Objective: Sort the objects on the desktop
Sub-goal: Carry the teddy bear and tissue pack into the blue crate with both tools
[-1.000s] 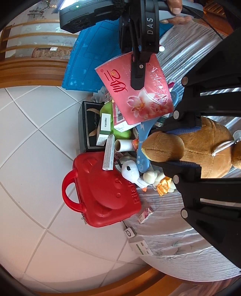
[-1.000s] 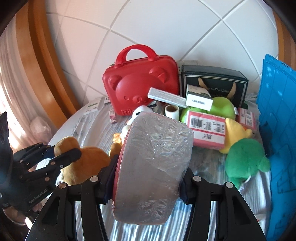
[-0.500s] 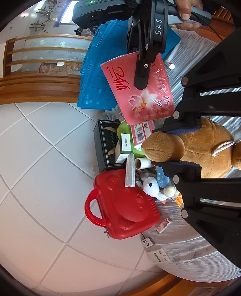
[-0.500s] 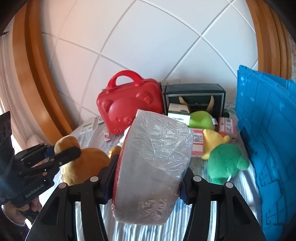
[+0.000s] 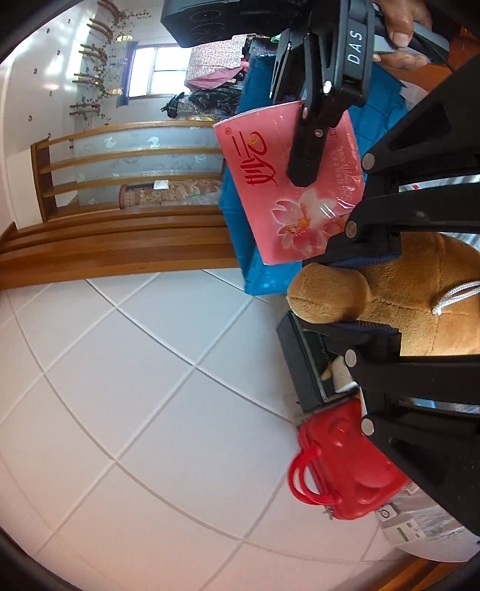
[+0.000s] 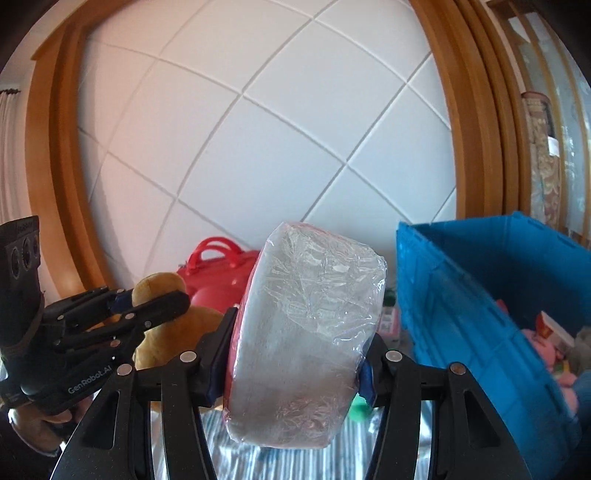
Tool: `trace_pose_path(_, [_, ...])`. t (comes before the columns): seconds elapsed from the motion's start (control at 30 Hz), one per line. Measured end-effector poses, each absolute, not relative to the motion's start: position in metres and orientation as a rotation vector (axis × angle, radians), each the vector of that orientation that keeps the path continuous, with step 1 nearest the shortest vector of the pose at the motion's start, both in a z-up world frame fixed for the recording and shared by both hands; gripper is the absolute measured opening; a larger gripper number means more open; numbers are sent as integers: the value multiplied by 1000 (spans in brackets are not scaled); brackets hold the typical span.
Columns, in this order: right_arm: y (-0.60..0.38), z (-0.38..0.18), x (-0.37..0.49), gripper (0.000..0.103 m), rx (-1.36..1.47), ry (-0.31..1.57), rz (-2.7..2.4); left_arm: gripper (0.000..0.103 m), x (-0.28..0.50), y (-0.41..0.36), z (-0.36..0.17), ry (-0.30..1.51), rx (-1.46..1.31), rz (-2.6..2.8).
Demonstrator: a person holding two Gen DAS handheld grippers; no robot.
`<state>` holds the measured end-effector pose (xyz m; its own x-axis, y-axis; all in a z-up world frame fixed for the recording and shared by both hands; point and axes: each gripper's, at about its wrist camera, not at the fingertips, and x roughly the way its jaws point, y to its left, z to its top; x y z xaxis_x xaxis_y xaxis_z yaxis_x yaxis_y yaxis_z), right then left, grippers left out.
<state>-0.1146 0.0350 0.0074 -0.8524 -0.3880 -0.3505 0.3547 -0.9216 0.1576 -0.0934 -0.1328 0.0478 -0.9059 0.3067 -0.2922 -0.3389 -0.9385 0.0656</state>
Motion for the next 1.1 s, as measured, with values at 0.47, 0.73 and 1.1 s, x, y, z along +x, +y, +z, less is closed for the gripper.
trace_pose_path(0.47, [254,117,-107,55,317,-132,-2995,23,-138,100,144,197,-140,2587])
trace_pose_path(0.73, [339,117,-160,57,425,-178,-3111,27,-184,192,133,310,-284,2534])
trace_pose_path(1.1, [383,119,-155,96,384,-243,-3144,56,-183,182,128,264,-312,2663])
